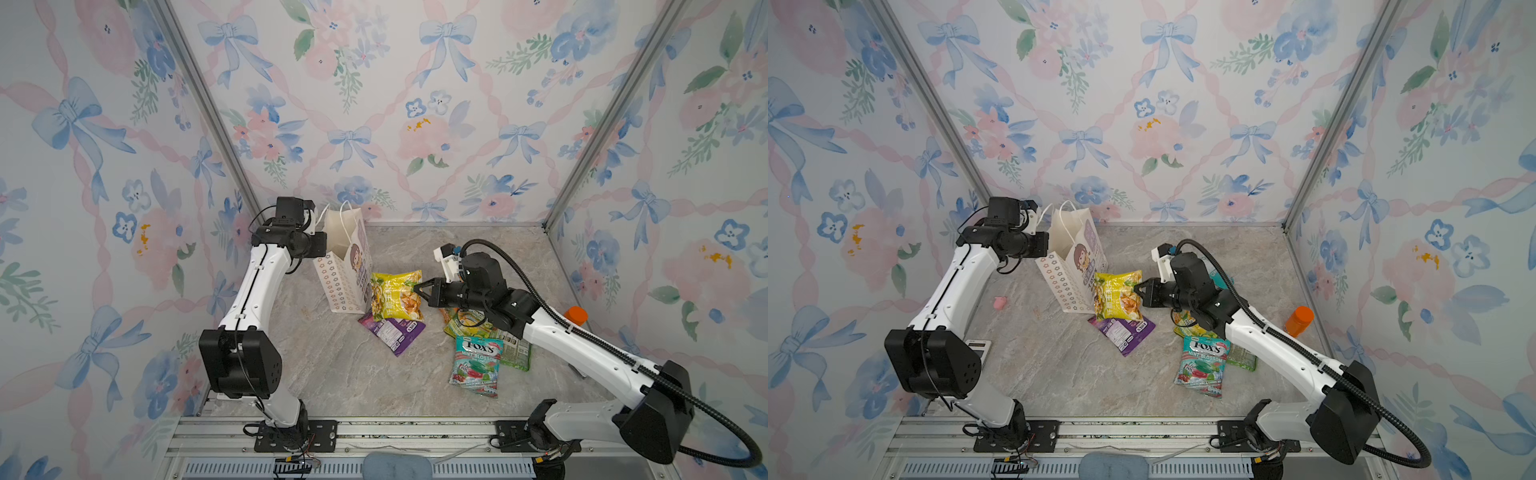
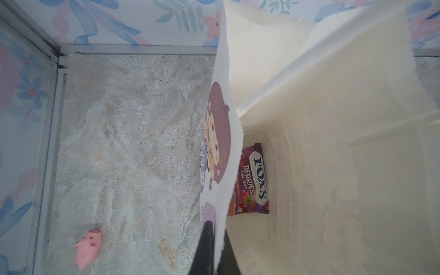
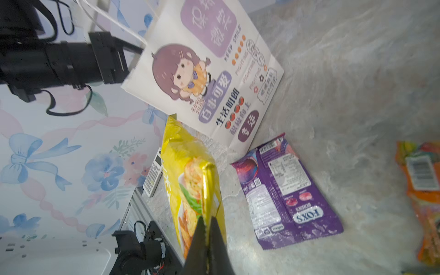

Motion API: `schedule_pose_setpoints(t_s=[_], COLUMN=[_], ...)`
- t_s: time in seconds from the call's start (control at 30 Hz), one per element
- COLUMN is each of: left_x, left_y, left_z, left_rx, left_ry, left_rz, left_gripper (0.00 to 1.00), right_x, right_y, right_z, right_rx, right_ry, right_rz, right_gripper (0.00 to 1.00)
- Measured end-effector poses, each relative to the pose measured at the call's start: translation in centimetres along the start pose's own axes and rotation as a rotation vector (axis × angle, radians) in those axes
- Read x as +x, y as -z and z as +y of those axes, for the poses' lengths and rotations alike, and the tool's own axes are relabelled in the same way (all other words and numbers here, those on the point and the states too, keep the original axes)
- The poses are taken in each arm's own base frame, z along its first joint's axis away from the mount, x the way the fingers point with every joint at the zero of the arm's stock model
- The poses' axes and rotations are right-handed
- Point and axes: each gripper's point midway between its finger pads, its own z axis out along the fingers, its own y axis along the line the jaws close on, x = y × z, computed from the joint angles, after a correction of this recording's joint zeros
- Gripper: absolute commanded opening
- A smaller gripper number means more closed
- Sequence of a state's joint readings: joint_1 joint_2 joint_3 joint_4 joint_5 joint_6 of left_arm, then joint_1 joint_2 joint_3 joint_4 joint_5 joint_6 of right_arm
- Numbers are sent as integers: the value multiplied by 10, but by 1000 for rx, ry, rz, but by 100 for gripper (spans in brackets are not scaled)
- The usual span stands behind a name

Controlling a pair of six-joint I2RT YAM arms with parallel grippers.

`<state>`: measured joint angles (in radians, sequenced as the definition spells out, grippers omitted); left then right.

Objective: Place the snacks into the paper bag
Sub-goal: Place the snack in the paper bag.

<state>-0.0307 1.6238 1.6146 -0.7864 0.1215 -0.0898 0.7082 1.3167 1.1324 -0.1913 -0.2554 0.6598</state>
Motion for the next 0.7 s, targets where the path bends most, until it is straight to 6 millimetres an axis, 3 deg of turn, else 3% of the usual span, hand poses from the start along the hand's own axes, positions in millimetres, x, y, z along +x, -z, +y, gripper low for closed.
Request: schedule_pose_setpoints(t_s=[0.27, 0.47, 0.6, 0.7], left_x=[0, 0, 0, 0], left_y=[0, 1, 2, 2], left_z=[-5, -8, -10, -10], left_rx=[31, 44, 51, 54], left_ry=[0, 0, -2, -2], left_rz=[1, -1, -2, -3], left_gripper=[0, 0, 0, 0], right_x=[-82, -125, -146, -151], right_y=[3, 10, 15, 13], right_z=[22, 41, 69, 102], right_rx=[93, 128, 106, 62], right_ry=[175, 272, 332, 393], right_rz=[-199, -309, -372, -401], right_gripper=[0, 0, 0, 0])
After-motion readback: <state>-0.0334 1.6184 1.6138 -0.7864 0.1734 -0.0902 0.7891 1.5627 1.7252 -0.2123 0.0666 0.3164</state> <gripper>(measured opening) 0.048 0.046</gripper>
